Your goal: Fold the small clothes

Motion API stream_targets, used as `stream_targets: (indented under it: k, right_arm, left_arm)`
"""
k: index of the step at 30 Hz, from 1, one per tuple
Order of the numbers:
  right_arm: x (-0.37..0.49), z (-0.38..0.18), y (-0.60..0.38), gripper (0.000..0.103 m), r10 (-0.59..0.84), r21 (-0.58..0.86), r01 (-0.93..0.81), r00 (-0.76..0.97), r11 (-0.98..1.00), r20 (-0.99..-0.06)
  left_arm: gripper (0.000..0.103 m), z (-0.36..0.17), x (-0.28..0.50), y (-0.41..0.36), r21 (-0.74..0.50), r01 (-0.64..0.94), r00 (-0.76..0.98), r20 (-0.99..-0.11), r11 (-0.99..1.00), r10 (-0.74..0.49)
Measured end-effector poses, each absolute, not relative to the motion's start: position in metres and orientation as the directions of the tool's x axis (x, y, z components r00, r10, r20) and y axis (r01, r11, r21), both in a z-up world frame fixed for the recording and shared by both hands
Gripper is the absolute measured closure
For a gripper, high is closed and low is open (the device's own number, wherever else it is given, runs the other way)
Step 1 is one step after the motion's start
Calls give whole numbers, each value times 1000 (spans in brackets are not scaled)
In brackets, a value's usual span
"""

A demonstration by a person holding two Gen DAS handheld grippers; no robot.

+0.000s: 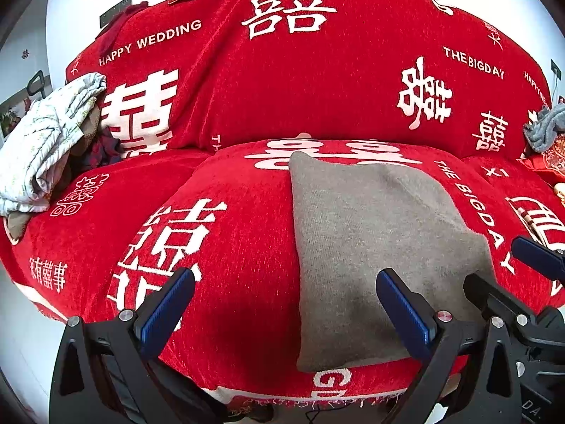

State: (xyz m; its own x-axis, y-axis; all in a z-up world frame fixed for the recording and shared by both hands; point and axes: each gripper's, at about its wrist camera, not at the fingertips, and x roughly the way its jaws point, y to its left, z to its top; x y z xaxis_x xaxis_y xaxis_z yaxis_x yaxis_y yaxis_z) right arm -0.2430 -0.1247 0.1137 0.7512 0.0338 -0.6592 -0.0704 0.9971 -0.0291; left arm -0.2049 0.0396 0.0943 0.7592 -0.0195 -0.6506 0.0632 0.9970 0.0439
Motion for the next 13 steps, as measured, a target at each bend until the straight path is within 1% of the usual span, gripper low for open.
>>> stream_targets:
  k: [13]
  right_arm:
    - [-242,113,-126,33,36,-29,-73,750,997,-660]
  left_arm:
    - [0,91,-204,41,43,66,748,-663,997,-21]
